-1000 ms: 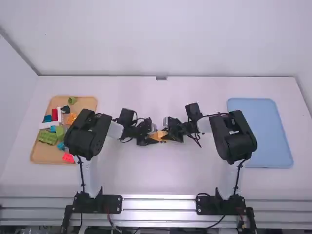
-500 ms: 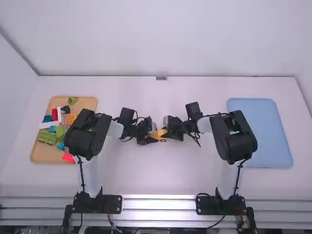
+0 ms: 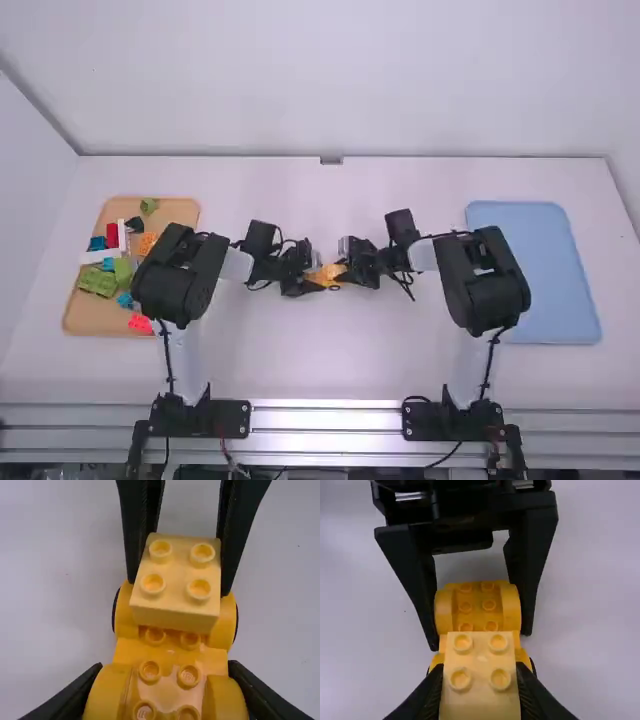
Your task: Assemble lego blocks to make yellow taxi
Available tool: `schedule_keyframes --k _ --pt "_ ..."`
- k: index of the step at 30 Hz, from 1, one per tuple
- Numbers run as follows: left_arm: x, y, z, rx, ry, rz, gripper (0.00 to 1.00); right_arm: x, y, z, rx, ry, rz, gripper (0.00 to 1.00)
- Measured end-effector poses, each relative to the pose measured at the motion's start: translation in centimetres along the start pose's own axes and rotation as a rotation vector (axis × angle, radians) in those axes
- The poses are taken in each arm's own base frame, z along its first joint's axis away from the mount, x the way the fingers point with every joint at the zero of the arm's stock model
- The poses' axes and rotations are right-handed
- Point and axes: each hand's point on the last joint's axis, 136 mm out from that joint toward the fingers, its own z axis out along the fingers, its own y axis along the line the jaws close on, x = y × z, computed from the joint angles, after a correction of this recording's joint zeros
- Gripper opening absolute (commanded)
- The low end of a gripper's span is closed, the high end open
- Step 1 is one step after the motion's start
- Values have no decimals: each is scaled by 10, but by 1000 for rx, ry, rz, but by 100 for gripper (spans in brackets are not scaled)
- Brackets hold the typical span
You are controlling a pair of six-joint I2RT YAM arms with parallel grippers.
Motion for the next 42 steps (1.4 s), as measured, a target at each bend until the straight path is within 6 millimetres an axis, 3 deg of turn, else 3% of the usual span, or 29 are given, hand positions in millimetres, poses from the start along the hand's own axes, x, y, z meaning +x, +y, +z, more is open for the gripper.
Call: schedule_keyframes --k 2,5,9,13,20,25,38,42 --pt "0 0 0 0 0 0 31 0 0 0 2 3 -2 44" --pt "0 0 0 0 1 1 31 2 -4 0 16 12 -5 54" --pt "0 0 0 0 0 0 31 5 -7 -4 33 27 2 57" --pt "0 0 0 0 1 0 31 7 -8 -4 36 34 7 52" --pt "0 3 -1 -10 6 -1 29 5 -4 -2 22 28 5 27" --pt "2 4 -2 -16 8 0 27 1 -5 1 23 18 -24 20" --pt "2 5 -3 -18 11 -2 27 -5 -5 7 30 29 -30 21" --pt "2 4 -3 -16 13 0 26 -6 -4 8 28 33 -30 27"
